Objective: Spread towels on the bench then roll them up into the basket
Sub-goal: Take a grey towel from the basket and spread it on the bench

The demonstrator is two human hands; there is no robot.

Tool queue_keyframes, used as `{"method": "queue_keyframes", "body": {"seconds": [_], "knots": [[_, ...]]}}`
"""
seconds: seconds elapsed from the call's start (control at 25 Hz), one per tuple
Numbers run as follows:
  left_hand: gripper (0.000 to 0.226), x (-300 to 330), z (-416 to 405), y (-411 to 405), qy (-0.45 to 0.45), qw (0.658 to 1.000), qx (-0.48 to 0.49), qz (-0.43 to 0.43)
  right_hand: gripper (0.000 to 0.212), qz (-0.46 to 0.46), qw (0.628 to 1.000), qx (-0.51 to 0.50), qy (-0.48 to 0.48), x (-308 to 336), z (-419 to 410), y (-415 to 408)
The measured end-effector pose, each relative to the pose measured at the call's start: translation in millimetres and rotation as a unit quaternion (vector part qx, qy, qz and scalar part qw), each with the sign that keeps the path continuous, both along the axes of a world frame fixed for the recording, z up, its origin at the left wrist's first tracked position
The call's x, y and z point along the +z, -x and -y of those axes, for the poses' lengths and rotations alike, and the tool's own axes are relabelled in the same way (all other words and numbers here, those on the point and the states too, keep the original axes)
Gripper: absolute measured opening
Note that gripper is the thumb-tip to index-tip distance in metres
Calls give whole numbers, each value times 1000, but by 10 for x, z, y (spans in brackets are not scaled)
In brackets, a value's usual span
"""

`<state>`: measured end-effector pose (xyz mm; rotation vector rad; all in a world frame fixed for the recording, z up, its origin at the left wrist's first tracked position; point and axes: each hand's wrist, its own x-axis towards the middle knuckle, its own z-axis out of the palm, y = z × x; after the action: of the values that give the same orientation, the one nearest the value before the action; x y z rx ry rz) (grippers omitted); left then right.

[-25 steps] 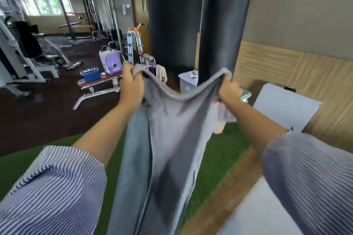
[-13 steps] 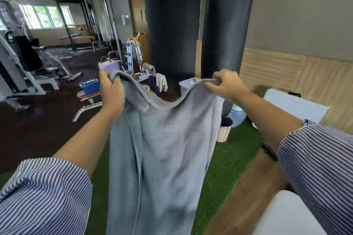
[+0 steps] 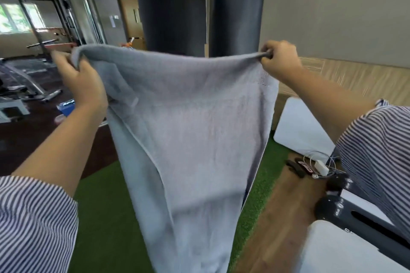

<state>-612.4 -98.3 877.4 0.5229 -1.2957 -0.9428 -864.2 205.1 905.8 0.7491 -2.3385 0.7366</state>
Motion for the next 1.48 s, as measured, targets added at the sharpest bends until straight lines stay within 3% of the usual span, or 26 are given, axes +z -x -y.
{"method": "queue_keyframes", "body": {"seconds": [0.12, 0.2, 0.32, 0.48, 0.64, 0.76, 0.84, 0.92, 1.0, 1.08, 1.16, 1.48], "knots": [[22, -468, -96, -112, 8, 995, 23, 97, 19, 41, 999, 6, -32, -428, -140, 24], [29, -843, -158, -278, 43, 974, 19, 220, 19, 89, 994, -8, -58, -750, -357, 35], [17, -1339, -287, -557, 93, 909, -40, 405, 11, 147, 985, -20, -89, -1225, -823, 22], [27, -1565, -799, -857, 93, 833, -167, 519, 14, 173, 984, -23, -40, -1564, -1497, -13], [32, -1616, -1674, -1092, 85, 811, -197, 545, 25, 186, 982, -29, 25, -1564, -2289, -122], [28, -1864, -2481, -1342, 70, 811, -219, 538, 26, 190, 981, -23, 4, -1712, -2953, -298], [24, -2165, -3050, -1534, 55, 803, -248, 539, 31, 219, 975, -22, -35, -1940, -3456, -505], [24, -2476, -3538, -1750, 17, 788, -289, 543, 34, 253, 957, -20, -144, -2214, -3966, -641], [30, -2753, -3935, -1976, 0, 762, -317, 564, 39, 271, 924, -10, -270, -2445, -4406, -786], [41, -2947, -4267, -2148, 2, 740, -334, 584, 31, 283, 899, -6, -333, -2576, -4752, -948], [48, -3065, -4506, -2277, 19, 729, -331, 599, 18, 291, 890, 7, -350, -2637, -4970, -1157], [46, -3291, -5294, -3106, 29, 714, -295, 635, 20, 215, 903, 73, -364, -2933, -5574, -1935]]}}
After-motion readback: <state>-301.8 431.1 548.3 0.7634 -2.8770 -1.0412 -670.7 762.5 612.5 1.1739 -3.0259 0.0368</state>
